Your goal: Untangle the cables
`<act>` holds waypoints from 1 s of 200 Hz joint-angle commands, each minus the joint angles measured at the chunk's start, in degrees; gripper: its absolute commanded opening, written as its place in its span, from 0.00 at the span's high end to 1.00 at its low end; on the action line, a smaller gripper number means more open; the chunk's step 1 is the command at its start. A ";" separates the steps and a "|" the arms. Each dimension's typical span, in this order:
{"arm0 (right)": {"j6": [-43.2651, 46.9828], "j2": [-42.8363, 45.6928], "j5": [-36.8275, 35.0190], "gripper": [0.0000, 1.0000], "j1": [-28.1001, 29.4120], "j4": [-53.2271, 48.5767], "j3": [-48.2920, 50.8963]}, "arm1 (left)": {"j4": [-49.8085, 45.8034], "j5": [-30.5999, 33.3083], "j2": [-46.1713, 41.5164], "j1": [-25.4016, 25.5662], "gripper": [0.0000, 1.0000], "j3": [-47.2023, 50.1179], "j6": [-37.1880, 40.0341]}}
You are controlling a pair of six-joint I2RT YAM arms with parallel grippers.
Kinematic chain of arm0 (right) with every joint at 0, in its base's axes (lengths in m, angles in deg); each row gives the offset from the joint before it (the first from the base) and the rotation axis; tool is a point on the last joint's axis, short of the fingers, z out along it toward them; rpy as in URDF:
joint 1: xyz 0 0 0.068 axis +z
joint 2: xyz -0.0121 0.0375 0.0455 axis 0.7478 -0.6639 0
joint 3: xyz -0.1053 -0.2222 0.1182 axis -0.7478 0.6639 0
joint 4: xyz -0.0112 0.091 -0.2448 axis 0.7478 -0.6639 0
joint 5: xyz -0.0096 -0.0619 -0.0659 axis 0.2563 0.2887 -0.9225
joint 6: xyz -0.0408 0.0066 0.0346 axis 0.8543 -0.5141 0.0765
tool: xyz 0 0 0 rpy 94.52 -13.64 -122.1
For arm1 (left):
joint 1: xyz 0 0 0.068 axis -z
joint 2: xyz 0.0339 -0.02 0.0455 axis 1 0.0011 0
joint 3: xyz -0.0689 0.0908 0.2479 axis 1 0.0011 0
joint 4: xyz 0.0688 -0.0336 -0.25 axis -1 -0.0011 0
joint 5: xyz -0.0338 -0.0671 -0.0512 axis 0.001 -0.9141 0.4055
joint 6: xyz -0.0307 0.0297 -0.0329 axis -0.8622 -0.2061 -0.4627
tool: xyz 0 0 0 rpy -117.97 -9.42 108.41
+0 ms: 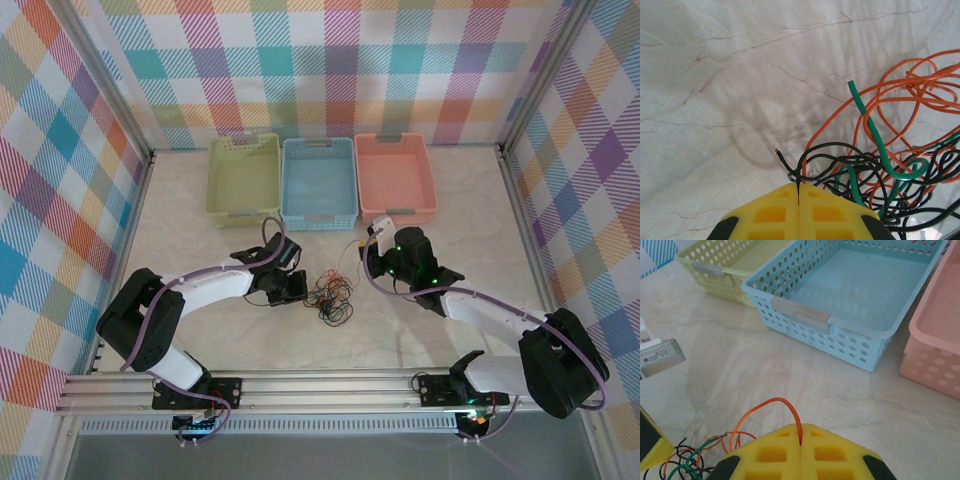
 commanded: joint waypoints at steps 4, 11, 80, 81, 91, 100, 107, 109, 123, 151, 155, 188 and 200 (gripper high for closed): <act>-0.95 -1.83 0.95 1.00 -0.03 2.29 -1.26 | -4.01 0.31 -4.37 1.00 0.98 -2.22 4.14; -1.04 -2.07 1.30 1.00 -0.07 2.35 -1.42 | -6.01 1.53 -5.78 1.00 0.81 -3.68 5.20; -1.12 -3.79 3.76 1.00 -0.07 2.00 -2.09 | -5.12 1.11 -10.17 1.00 0.33 -12.36 19.47; -1.08 -3.81 3.82 1.00 -0.07 1.97 -2.08 | -4.93 1.06 -10.03 1.00 0.33 -12.35 19.74; -1.04 -4.02 3.88 1.00 -0.07 2.17 -2.08 | -3.85 0.31 -8.38 1.00 0.33 -12.96 22.00; -0.93 -4.09 3.67 1.00 -0.07 2.04 -2.08 | -3.10 -0.10 -6.87 1.00 0.33 -13.71 24.09; -0.96 -4.04 3.55 1.00 -0.07 1.97 -2.10 | -2.37 -0.53 -5.58 1.00 0.33 -14.08 25.66; -0.93 -4.04 3.60 1.00 -0.07 1.95 -2.13 | -2.24 -0.61 -5.23 1.00 0.33 -14.32 25.97; -1.04 -4.01 3.86 1.00 -0.07 2.12 -2.09 | -3.21 -0.70 -1.97 0.92 0.34 -16.74 27.84; -1.13 -4.78 4.49 1.00 -0.08 1.04 -2.94 | -1.55 -4.48 2.53 0.92 0.35 -19.75 28.31; -1.05 -4.88 4.59 1.00 -0.07 0.90 -3.08 | -0.98 -5.00 3.13 0.92 0.35 -19.94 28.20; -0.85 -4.82 4.32 1.00 -0.07 0.86 -2.96 | -0.28 -7.30 9.26 0.98 0.38 -23.46 27.32; -0.76 -4.75 4.15 1.00 -0.07 0.80 -2.96 | -0.45 -6.47 10.57 0.92 0.40 -24.03 27.22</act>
